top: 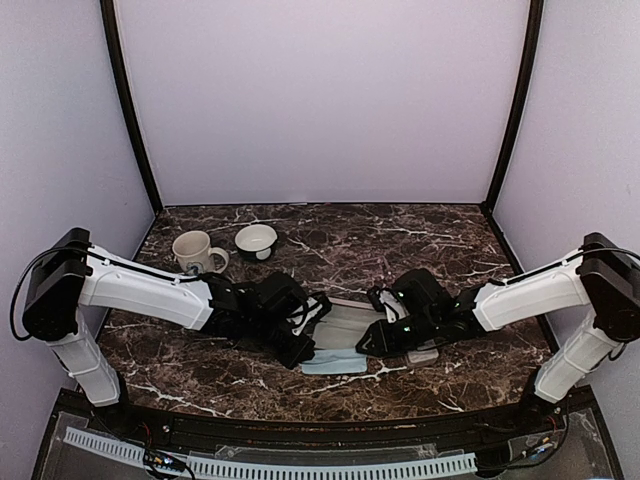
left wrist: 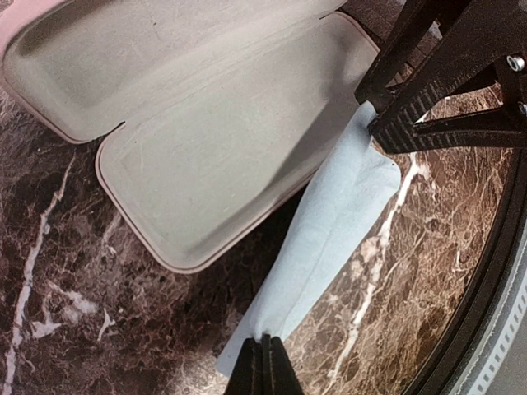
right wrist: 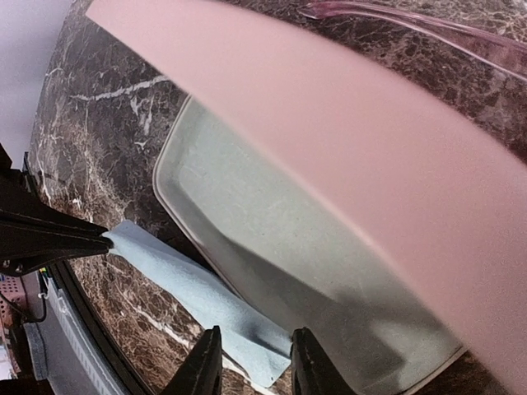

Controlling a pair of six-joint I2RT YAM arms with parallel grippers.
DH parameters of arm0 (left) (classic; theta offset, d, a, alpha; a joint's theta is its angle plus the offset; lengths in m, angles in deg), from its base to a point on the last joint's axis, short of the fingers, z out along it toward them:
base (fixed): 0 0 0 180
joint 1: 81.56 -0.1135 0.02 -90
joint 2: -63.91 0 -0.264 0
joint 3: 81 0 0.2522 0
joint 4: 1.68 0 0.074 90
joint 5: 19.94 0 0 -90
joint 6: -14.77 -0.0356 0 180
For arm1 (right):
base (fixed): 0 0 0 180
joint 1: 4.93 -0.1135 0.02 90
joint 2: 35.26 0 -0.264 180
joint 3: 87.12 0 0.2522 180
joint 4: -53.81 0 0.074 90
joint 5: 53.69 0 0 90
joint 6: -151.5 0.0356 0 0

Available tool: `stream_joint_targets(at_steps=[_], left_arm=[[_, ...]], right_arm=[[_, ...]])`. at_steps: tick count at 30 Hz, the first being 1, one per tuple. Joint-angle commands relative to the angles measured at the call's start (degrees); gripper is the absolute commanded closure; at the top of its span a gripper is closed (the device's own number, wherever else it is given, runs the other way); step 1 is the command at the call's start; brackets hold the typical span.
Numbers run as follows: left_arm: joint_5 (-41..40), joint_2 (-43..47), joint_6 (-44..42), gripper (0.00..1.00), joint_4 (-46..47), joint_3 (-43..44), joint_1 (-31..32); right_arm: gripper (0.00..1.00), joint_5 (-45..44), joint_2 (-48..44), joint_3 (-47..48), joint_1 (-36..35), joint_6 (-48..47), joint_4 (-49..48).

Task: Organize the sunglasses
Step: Pick up the folded cleaning cloth from the center of the board.

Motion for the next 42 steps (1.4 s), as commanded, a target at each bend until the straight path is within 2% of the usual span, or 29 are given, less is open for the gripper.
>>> stream_joint_targets(at_steps=[1,26,42], left_arm=[[-0.22,0.33,0.09,1.00,0.14,0.49,0.01],[-0.44,-0.09,0.05,1.00,0.32,0.55,0.01],[1.02,-2.50,-2.63,1.00,2.25,3.72,-1.44]], right_arm=[[0.71,1.05,1.01,-0.89,0.67,-0.19,-2.37],[1.00,-0.85,-1.57,-1.17,0.77,-0.36,-0.05],[1.00,-6.68,-8.44,-1.75,1.73,0.20,7.45]])
